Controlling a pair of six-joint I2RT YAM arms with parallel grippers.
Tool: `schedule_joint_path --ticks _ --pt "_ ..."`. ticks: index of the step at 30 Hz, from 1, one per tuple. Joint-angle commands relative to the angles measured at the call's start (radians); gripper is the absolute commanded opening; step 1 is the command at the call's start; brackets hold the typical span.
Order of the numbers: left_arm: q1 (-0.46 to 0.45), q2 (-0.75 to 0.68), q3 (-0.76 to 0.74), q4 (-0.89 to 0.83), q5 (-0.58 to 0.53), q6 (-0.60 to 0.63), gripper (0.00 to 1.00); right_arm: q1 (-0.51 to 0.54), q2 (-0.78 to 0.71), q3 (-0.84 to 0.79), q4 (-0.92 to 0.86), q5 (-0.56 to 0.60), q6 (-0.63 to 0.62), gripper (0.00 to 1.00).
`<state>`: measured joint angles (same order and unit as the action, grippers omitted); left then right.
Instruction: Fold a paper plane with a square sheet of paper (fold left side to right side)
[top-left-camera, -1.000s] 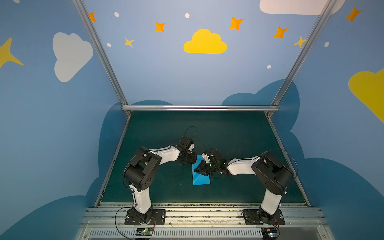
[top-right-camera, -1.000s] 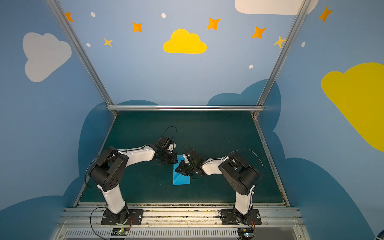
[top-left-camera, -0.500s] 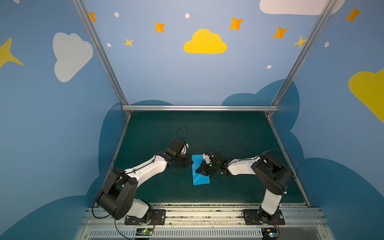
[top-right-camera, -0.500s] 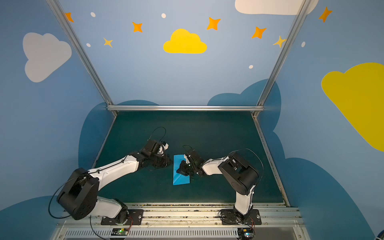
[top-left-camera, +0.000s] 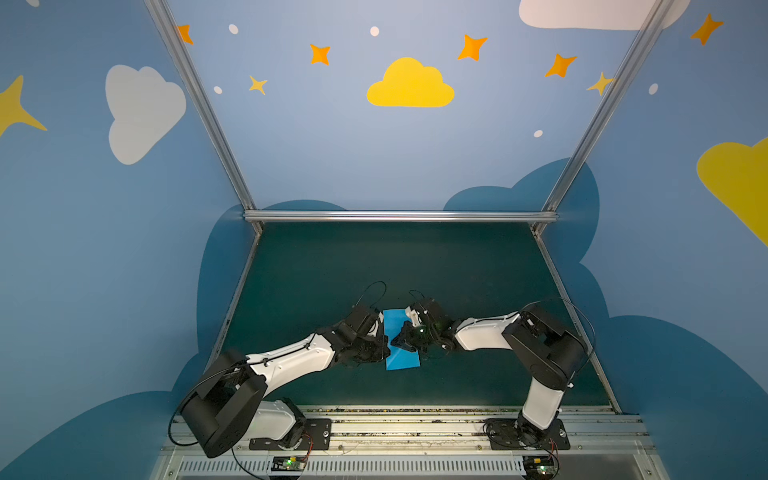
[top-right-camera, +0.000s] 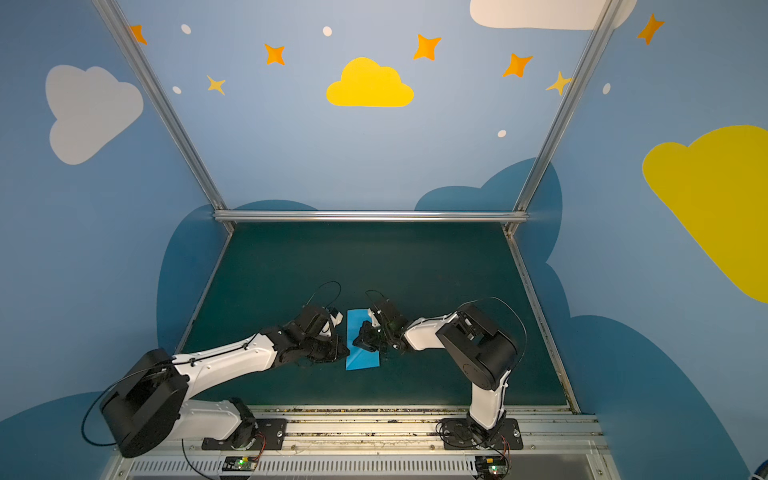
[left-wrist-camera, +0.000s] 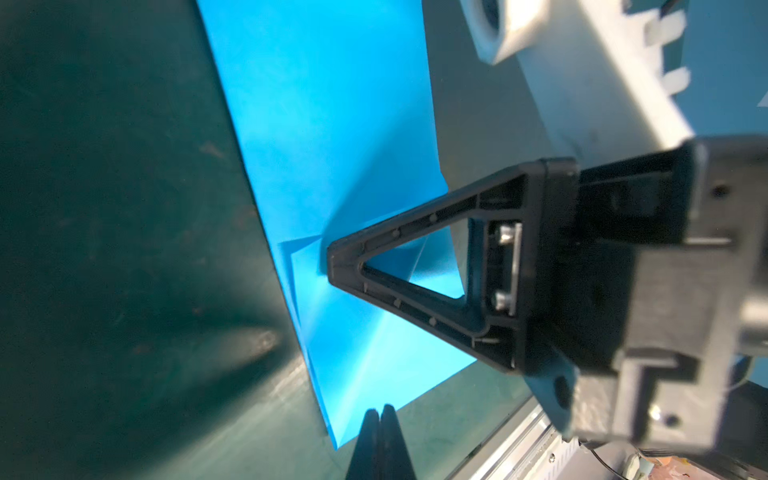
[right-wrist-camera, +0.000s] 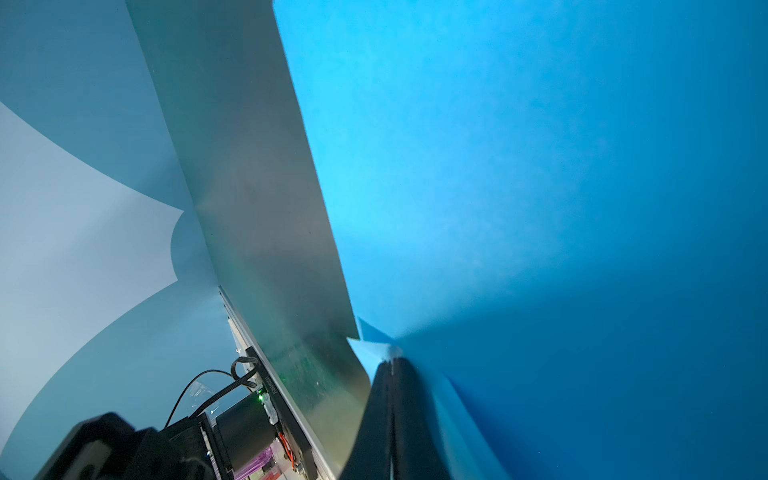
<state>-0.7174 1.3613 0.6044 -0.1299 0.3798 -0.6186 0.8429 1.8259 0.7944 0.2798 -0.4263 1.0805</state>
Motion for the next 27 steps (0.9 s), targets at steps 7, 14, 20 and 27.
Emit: schedule_joint_path --ticks 7,14,20,27 --pt "-0.019 0.087 0.032 0.050 -0.025 0.003 0.04 -0.001 0.019 -0.026 -0.037 0.012 -0.001 0.00" --pt "-0.022 0.113 0.028 0.059 -0.033 0.005 0.04 -0.002 0.019 -0.027 -0.036 0.011 0.001 0.00" --pt "-0.025 0.131 0.012 0.071 -0.041 0.002 0.04 0.000 0.021 -0.027 -0.021 0.003 0.009 0.00" --pt "-0.031 0.150 -0.001 0.072 -0.053 0.003 0.04 0.002 0.002 -0.011 -0.028 -0.008 0.012 0.00"
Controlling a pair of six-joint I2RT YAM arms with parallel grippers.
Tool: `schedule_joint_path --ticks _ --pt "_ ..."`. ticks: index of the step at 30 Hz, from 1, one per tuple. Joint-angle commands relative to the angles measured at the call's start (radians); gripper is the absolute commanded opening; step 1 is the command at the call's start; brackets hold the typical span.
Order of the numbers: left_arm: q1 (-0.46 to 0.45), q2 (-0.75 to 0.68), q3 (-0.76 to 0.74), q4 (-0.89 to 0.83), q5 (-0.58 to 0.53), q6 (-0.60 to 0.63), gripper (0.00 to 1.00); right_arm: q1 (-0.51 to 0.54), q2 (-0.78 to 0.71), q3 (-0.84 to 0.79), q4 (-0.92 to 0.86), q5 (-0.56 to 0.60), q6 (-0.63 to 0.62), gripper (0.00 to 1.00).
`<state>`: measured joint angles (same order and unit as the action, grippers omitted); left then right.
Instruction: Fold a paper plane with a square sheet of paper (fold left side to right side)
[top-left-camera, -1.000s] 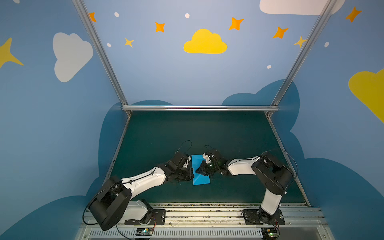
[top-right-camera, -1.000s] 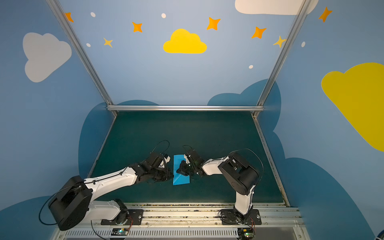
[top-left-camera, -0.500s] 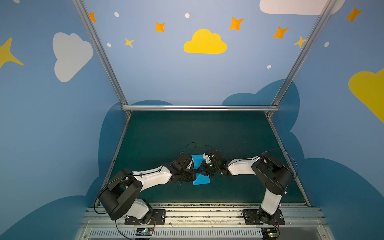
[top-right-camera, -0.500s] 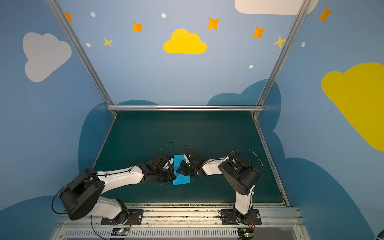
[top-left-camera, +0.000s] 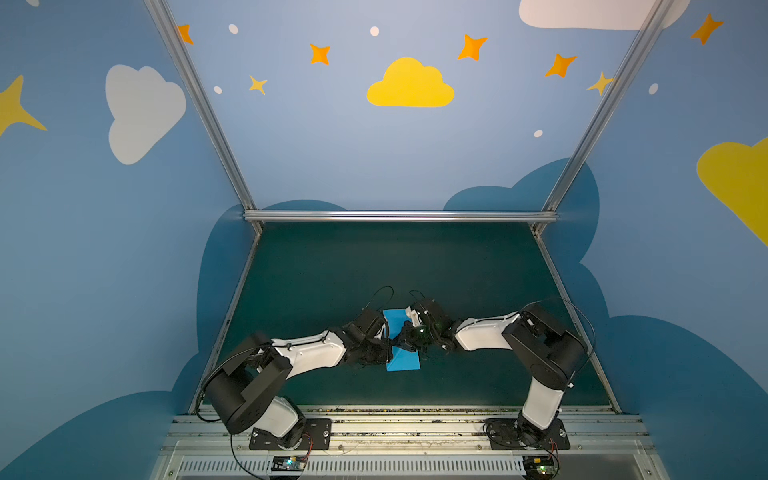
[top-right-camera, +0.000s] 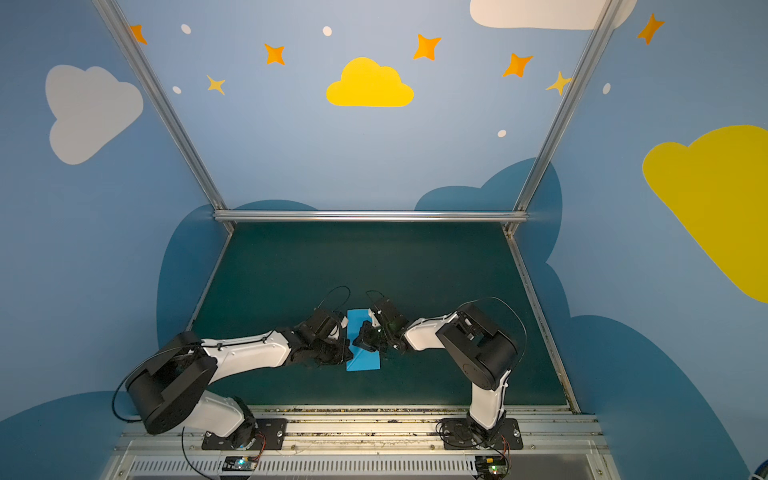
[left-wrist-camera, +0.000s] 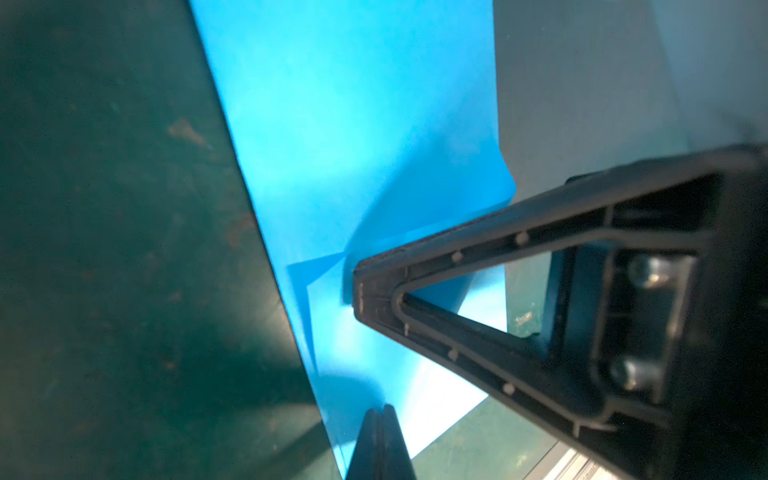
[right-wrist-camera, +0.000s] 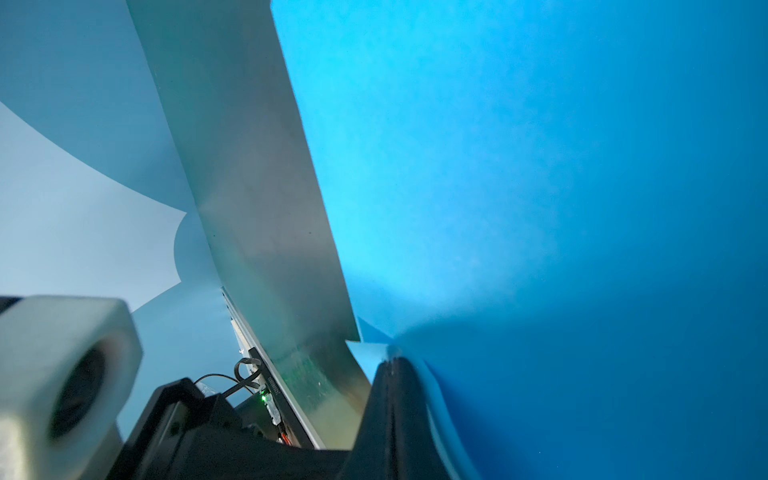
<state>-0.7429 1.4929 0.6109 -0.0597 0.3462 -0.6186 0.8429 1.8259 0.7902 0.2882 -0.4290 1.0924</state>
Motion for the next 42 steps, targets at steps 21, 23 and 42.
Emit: schedule_joint_path --ticks 21,23,42 --pt "-0.019 0.047 -0.020 -0.001 -0.046 0.006 0.04 0.004 -0.237 -0.032 -0.244 0.049 -0.137 0.00" --pt "-0.019 0.044 -0.018 -0.005 -0.046 0.008 0.04 0.019 -0.215 -0.027 -0.230 0.046 -0.132 0.00" --pt "-0.019 0.057 -0.007 -0.020 -0.049 0.021 0.04 0.027 -0.083 -0.058 -0.157 0.063 -0.131 0.00"
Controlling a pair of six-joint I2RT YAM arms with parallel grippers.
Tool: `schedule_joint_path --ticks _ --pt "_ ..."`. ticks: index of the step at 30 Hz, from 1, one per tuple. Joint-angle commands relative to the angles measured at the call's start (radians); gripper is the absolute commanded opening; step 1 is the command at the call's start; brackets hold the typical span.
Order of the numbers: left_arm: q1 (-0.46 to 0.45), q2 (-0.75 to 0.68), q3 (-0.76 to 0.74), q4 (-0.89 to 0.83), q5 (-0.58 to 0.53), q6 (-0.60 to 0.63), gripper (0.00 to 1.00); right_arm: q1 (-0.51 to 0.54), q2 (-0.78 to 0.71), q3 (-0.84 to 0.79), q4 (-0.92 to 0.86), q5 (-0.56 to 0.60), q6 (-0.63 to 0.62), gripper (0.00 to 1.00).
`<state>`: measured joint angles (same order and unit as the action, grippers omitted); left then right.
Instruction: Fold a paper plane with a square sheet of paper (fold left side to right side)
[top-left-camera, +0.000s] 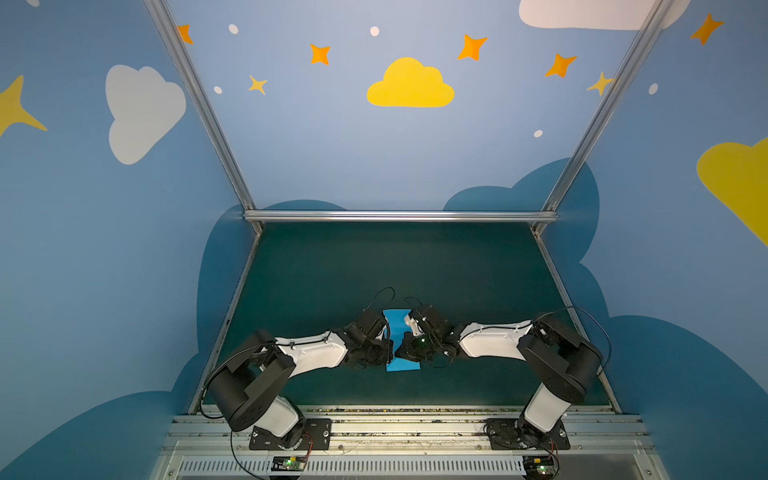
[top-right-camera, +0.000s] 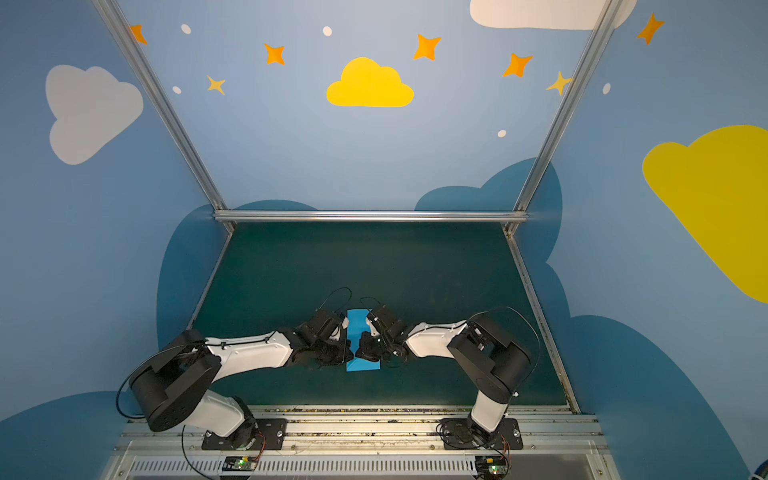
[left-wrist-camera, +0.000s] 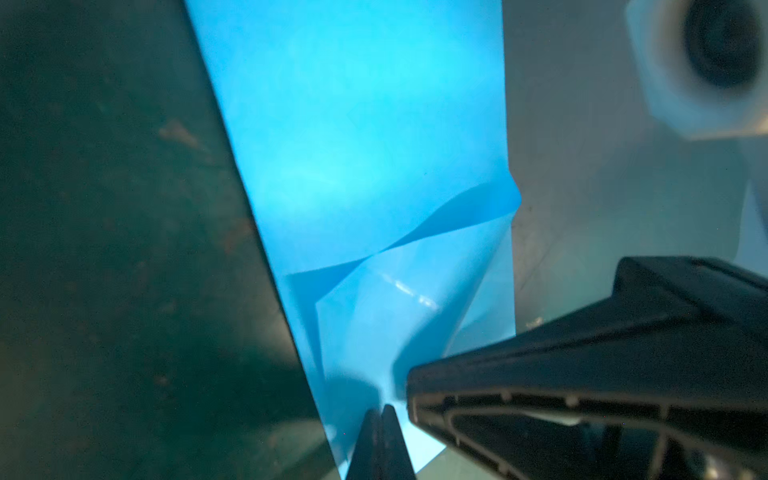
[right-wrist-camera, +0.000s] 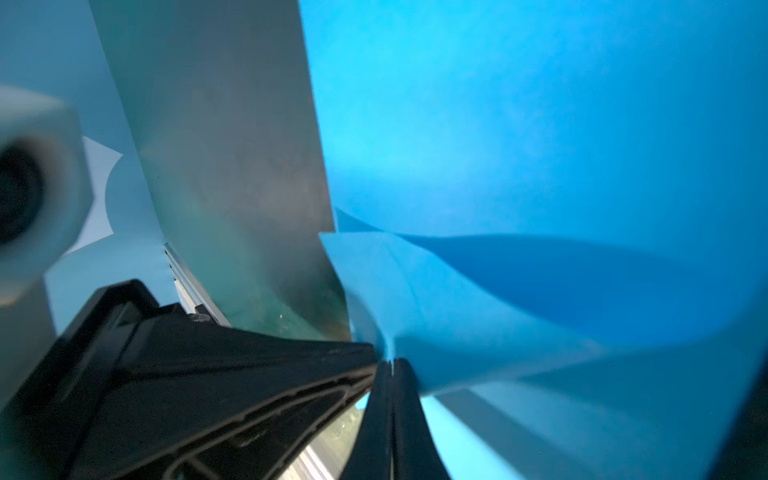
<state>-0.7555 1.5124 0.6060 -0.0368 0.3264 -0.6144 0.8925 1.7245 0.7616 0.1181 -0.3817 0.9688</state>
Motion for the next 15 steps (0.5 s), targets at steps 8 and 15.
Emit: schedule_joint_path --ticks 8,15 --pt "-0.006 0.031 0.002 -0.049 -0.027 0.020 0.04 -0.089 0.015 -0.084 0.015 0.018 -0.036 0.00" --pt "-0.007 0.025 0.004 -0.052 -0.027 0.019 0.04 -0.189 0.051 -0.119 -0.007 0.004 -0.078 0.00"
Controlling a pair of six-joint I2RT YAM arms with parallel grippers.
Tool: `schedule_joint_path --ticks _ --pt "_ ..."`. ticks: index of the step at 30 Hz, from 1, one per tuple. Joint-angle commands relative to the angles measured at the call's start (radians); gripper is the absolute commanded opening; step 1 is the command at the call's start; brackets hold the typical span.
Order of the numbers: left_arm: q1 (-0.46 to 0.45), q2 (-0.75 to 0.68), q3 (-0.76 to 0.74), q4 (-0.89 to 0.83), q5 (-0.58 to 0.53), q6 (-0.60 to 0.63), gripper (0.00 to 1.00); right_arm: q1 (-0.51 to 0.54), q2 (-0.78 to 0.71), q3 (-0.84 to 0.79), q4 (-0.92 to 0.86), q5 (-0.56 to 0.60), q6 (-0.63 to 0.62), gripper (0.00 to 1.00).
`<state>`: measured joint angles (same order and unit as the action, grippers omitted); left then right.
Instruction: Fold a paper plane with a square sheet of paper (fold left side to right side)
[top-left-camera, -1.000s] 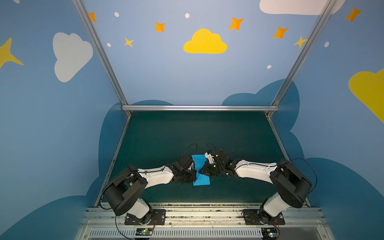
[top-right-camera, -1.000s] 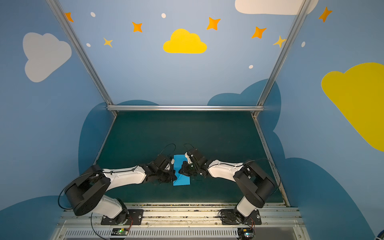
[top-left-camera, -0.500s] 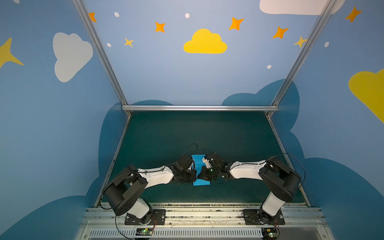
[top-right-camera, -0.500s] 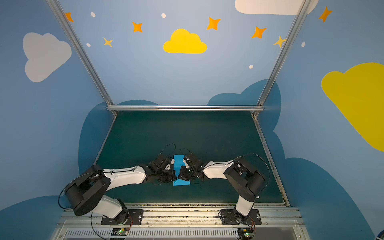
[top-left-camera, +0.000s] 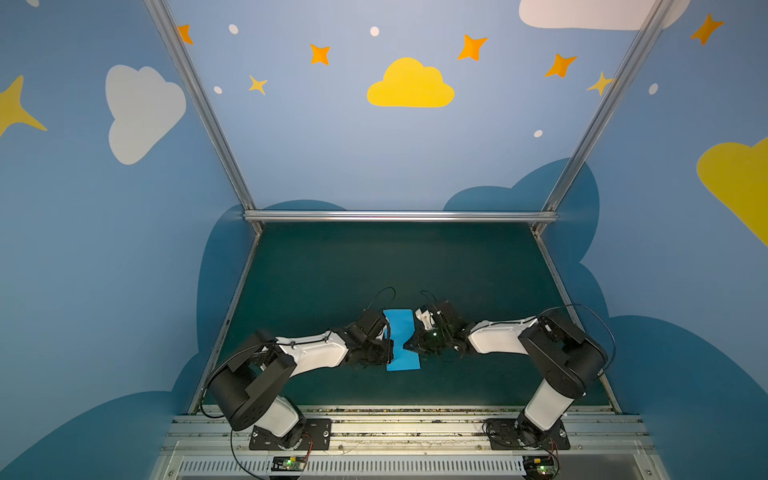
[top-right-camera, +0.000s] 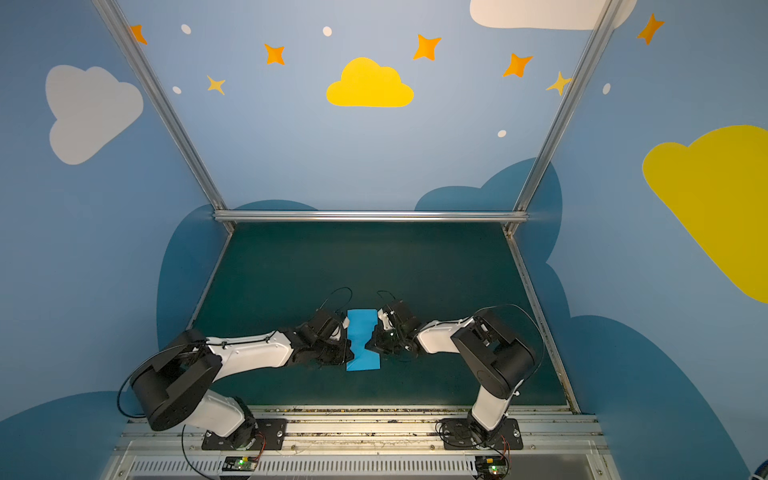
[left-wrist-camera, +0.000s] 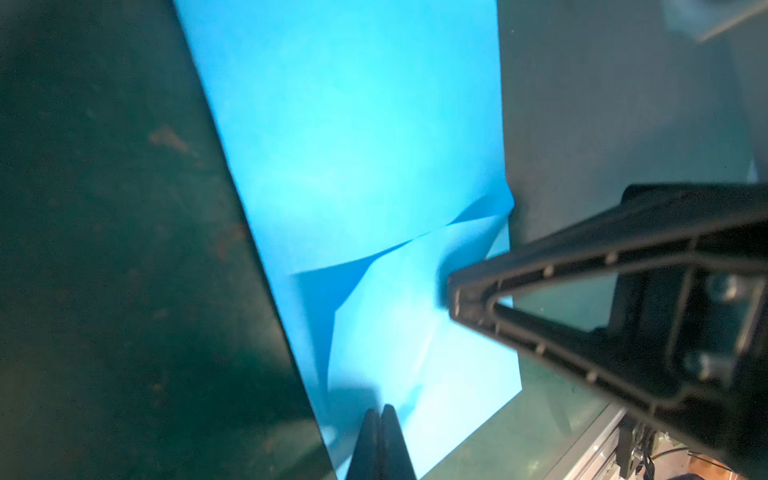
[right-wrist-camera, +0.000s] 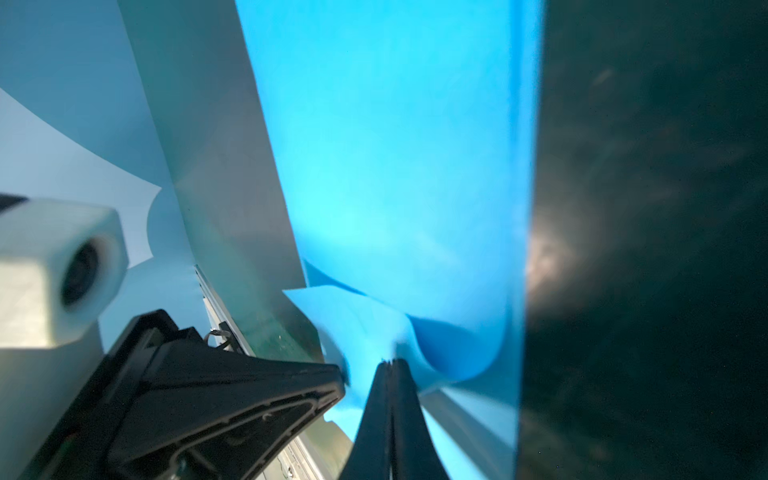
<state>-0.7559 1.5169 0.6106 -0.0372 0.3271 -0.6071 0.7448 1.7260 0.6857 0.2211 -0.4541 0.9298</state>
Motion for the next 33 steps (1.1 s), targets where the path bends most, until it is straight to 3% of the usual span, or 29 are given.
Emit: schedule_joint_path --ticks 1,9,15,23,33 --pt "-0.007 0.018 -0.001 -0.052 -0.028 0.013 0.04 -0.053 0.050 -0.047 -0.109 0.075 -0.045 0.00" --pt "-0.008 0.001 -0.003 -0.060 -0.029 0.013 0.04 -0.176 0.058 -0.063 -0.129 0.052 -0.072 0.00" --pt "-0.008 -0.003 -0.002 -0.060 -0.032 0.012 0.04 -0.198 -0.028 -0.053 -0.169 0.016 -0.081 0.00" --pt "-0.008 -0.002 0.000 -0.056 -0.026 0.009 0.04 -0.046 -0.193 0.031 -0.253 0.068 -0.056 0.00" --pt "-0.008 0.005 0.006 -0.061 -0.026 0.012 0.04 0.070 -0.023 0.142 -0.203 0.083 -0.015 0.00"
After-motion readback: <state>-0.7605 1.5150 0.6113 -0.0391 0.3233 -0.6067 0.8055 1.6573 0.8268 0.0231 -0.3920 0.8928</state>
